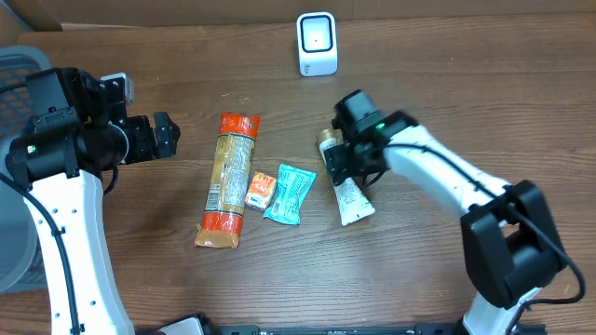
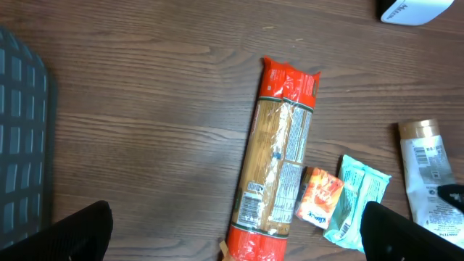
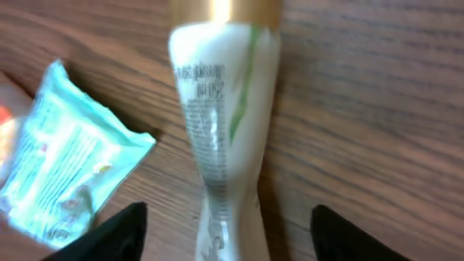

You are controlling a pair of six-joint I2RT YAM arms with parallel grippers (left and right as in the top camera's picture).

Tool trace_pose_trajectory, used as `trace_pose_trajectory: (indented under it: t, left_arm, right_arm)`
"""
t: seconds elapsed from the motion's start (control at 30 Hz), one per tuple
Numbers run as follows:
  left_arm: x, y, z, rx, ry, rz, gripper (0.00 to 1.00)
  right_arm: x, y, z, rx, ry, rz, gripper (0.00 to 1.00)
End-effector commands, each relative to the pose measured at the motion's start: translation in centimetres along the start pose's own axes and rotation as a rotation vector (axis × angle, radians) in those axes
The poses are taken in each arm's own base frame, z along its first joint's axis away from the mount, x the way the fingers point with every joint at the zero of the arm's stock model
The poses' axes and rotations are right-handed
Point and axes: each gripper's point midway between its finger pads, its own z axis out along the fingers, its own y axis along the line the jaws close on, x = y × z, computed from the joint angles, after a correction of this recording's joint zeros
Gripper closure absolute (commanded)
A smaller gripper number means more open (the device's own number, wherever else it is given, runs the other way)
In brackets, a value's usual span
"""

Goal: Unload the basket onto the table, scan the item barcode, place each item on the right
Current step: 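Grasp the white tube with the right gripper and lift it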

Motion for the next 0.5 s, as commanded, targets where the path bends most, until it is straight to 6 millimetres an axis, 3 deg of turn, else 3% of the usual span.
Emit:
trace_pose_trajectory:
  t: [0.0,0.1,0.2,0.47]
  left_arm:
    - [-0.6,-0.5,-1.0,0.011,-0.036,0.036,0.0]
    - [-0.6,-0.5,-1.0,0.011,-0.036,0.035,0.0]
    - [-0.6,-0.5,-1.0,0.011,-0.036,0.036,0.0]
    - [-0.6,-0.5,-1.0,0.011,-0.036,0.036,0.0]
  right_arm:
    - [-1.1,0.8,-1.5,-0.197,-0.004,-0.054,0.14]
    - [-0.5,0.0,-2.4,-0.307,0.015,-0.082,0.04]
    - [0.6,0.4,-3.0,-0.437,0.039,-0.135,0.0]
    - [3.1,1.1,0.5,-0.487,0.103,-0.187,0.03]
